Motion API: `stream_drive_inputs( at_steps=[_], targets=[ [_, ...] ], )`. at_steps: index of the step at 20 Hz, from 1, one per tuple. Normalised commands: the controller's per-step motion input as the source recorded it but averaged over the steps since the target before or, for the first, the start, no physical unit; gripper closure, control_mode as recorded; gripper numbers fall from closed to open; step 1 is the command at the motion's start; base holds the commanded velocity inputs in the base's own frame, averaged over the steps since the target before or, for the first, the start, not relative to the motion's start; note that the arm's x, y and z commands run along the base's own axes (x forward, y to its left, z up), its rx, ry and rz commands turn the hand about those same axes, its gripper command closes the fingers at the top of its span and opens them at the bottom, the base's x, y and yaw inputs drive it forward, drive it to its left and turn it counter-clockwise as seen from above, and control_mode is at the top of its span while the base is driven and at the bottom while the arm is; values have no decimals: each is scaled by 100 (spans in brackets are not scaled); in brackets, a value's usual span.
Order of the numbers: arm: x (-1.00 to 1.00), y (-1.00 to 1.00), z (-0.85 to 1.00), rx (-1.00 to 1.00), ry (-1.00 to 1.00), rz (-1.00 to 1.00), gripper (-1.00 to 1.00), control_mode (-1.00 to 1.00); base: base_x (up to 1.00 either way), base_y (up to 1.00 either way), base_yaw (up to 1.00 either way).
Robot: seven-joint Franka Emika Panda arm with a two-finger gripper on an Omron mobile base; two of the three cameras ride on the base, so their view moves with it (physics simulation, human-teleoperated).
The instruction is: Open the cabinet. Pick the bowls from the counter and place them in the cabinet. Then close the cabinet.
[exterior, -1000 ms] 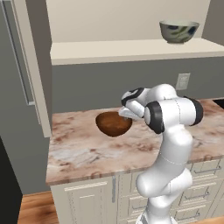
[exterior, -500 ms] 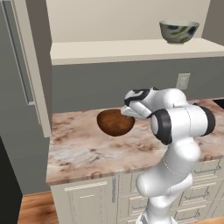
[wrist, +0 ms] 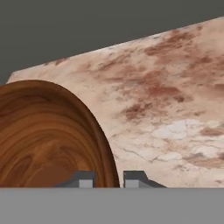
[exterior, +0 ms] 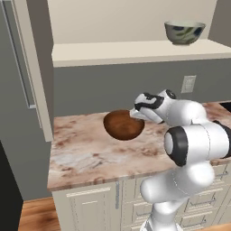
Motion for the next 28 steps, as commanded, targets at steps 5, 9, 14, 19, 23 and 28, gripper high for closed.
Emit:
stream_drive_inputs(
  at_steps=[5, 9, 14, 19, 23, 28],
  targets=[
    [-34, -16, 56, 0, 9, -11, 100, -100, 0, 0, 0],
    [-49, -26, 50, 0, 10, -17, 100, -100, 0, 0, 0],
    [-56, -28, 42, 0, 3, -27, 100, -100, 0, 0, 0],
    [-70, -22, 34, 0, 0, -31, 100, -100, 0, 0, 0],
    [-78, -17, 41, 0, 0, -33, 100, -100, 0, 0, 0],
    [-89, -1, 58, 1, 0, -26, 100, -100, 0, 0, 0]
  ],
)
